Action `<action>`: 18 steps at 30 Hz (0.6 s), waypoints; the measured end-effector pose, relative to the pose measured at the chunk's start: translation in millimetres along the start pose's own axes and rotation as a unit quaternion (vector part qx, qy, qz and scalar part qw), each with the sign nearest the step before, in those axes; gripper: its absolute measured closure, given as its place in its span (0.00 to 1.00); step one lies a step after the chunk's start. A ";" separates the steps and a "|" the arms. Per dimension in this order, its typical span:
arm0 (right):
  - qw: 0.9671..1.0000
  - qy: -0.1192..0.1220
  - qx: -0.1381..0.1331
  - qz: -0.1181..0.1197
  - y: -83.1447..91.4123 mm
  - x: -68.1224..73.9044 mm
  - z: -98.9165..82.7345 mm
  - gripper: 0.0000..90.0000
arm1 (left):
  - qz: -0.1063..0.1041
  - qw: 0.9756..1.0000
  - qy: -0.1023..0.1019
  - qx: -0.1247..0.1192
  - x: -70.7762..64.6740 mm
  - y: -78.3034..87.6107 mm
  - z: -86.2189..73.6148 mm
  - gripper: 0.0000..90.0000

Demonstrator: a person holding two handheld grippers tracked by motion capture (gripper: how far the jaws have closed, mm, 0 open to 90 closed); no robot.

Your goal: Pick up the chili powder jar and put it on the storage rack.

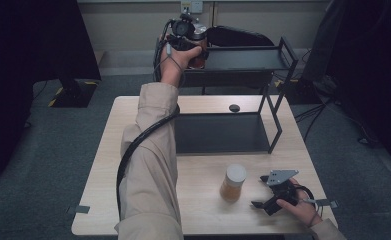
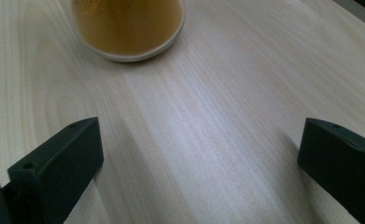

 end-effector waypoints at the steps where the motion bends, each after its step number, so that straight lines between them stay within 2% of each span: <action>1: 1.000 0.000 0.000 0.000 0.0 0.0 0.0 0.00 | -0.001 1.000 0.001 0.000 0.3 0.4 -0.4 0.34; 2: 1.000 0.000 0.000 0.000 0.0 0.0 0.0 0.00 | 0.001 1.000 0.000 -0.001 -0.2 0.5 -1.0 0.33; 4: 1.000 0.000 0.000 0.000 0.0 0.0 0.0 0.00 | 0.011 1.000 0.004 0.002 -2.7 2.0 -1.0 0.20; 6: 1.000 0.000 0.000 0.000 -0.1 0.0 -0.1 0.00 | 0.007 1.000 0.014 -0.006 -1.7 6.3 -3.8 0.13; 11: 1.000 0.000 0.000 0.000 -0.1 0.1 -0.1 0.00 | 0.001 1.000 0.007 -0.013 -5.1 14.4 -9.1 0.08; 18: 1.000 0.000 0.000 0.000 -0.1 0.1 -0.1 0.00 | -0.012 0.999 0.023 -0.032 -7.5 21.9 -20.2 0.02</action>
Point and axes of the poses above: each handheld gripper's, and its own axes: y roughly backward along the jaws, z roughly out of its top, x roughly to its left, the point moved 4 cm from there along -y, roughly forward along the jaws, and after that the axes turned 1 degree about z, right-handed, at the moved point
